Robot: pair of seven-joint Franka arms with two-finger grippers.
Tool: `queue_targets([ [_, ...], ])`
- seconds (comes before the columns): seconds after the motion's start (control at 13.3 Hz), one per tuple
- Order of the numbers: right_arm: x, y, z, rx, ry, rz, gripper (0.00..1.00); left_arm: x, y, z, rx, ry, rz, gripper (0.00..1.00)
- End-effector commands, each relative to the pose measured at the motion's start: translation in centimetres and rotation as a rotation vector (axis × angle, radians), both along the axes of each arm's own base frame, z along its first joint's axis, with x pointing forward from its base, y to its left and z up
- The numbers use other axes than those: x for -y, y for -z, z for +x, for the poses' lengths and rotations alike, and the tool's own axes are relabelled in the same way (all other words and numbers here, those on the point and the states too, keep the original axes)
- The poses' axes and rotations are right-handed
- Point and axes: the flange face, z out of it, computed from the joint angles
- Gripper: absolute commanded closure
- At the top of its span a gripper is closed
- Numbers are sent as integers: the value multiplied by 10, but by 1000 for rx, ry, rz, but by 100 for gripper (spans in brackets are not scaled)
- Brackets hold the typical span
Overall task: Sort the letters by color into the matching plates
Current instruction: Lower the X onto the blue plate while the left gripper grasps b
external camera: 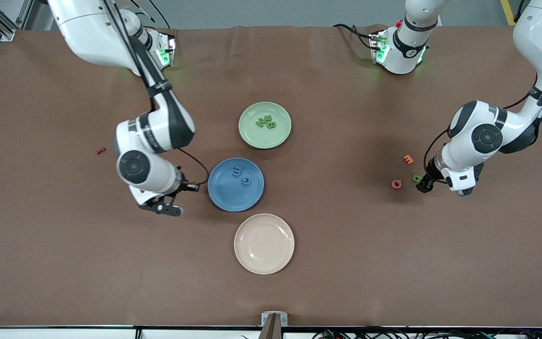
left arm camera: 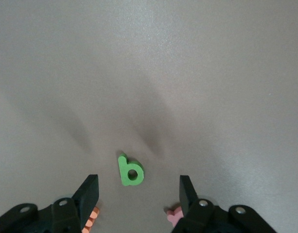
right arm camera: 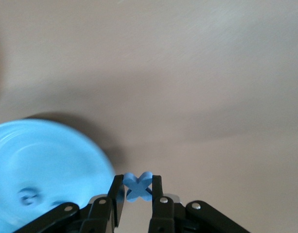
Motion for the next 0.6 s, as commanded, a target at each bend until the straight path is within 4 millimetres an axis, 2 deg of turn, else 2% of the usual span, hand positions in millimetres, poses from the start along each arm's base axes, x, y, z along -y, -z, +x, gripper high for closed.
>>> queue_targets([
  [0.0,-24,-2,-2,-5,33,26,83,-9,6,-11,15,8,27,30],
  [0.08,-41,2,-6,-18,35,61,83,-12,7,-11,14,3,26,32],
  [0.23,-59,20,-7,-24,18,63,83,-13,10,-10,25,0,9,34],
  [0.53,-73,47,-8,14,-1,69,83,-15,18,-10,37,-11,-20,38],
])
